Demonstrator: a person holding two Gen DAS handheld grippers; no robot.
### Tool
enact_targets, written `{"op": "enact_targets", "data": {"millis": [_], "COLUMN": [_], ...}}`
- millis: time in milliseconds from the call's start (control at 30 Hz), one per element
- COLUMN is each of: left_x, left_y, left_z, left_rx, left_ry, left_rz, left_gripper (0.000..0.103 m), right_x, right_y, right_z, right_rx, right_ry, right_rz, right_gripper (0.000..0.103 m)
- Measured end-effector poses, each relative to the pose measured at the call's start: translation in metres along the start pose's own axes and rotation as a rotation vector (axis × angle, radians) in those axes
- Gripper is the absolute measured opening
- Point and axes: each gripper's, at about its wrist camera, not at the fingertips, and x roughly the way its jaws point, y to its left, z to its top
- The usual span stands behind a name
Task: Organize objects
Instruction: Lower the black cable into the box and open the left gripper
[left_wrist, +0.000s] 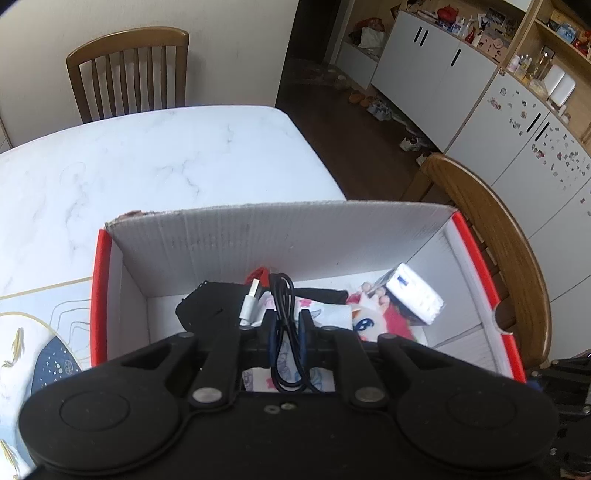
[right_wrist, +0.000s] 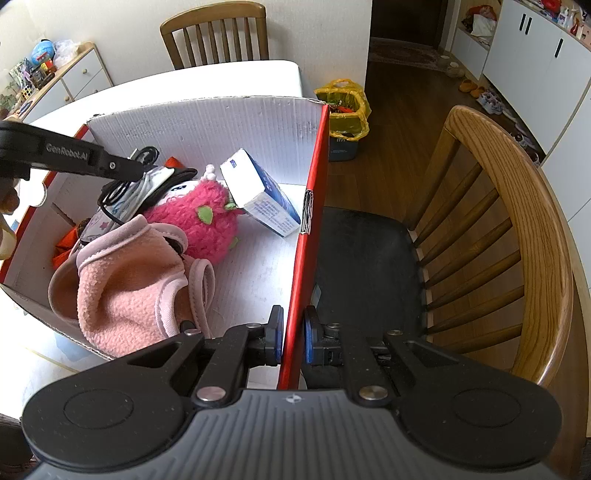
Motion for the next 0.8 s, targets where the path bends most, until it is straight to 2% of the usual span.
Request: {"op": "enact_targets", "data": {"millis": [167, 267, 400, 800], "left_x": [0.002, 0.001, -0.004, -0.042], "left_y": [-0.001, -0.002, 0.0, -0.004], "left_z": [-0.002, 0.0, -0.001, -0.006], "left_rx": [0.005, 0.0, -0.015, -0.019], "left_ry": [0.0, -0.004, -0.015, -0.081], "left_rz": [0.012, 0.013, 0.009, 0.011], "left_gripper": [0.013, 0.02, 0.021, 0.032], "right_x": [0.0, 0.0, 0.0, 0.001], "right_y": [0.0, -0.001, -0.001, -0.002], "right_z": [0.0, 0.0, 0.0, 0.001], "right_rx": [0.002, 0.002, 0.004, 0.004], "right_ry": [0.0, 0.0, -0.001, -0.001], "right_rz": [0.001, 0.001, 0.003, 0.006], "right_gripper": [0.011, 0.011, 0.011, 0.011]}}
